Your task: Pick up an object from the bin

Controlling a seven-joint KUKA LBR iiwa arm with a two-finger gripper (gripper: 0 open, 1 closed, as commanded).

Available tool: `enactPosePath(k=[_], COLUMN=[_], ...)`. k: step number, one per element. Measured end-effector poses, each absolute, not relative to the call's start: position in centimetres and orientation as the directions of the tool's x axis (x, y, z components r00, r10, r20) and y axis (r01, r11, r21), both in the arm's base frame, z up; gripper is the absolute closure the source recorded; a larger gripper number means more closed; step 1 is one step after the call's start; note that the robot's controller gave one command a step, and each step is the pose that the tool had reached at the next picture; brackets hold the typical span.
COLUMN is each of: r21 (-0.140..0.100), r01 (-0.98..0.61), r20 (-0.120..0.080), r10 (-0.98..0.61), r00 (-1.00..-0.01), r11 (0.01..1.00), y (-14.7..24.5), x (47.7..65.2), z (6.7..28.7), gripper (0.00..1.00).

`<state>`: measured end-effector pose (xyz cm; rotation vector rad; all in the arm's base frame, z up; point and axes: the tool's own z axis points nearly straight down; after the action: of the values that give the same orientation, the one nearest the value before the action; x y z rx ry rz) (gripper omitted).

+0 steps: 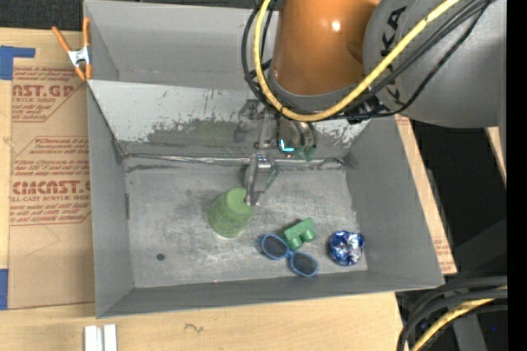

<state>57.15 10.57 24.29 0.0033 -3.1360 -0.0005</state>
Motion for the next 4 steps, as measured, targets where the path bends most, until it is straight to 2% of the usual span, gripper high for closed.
enactPosePath(k=[1, 2, 3, 4], r21=[-0.001, 0.0, -0.007, -0.006], r01=[-0.064, -0.129, -0.175, -0.174], r20=[0.007, -0.007, -0.018, -0.014], r10=[-0.064, -0.129, -0.175, -0.174], r00=[-0.998, -0.992, -0.984, -0.985], r11=[0.998, 0.992, 0.985, 0.985], y=[7.0, 8.5, 8.9, 8.9], x=[56.2, 57.6, 54.3, 54.3], z=[11.9, 7.9, 8.1, 8.1], gripper=[0.0, 0.0, 0.0, 1.0])
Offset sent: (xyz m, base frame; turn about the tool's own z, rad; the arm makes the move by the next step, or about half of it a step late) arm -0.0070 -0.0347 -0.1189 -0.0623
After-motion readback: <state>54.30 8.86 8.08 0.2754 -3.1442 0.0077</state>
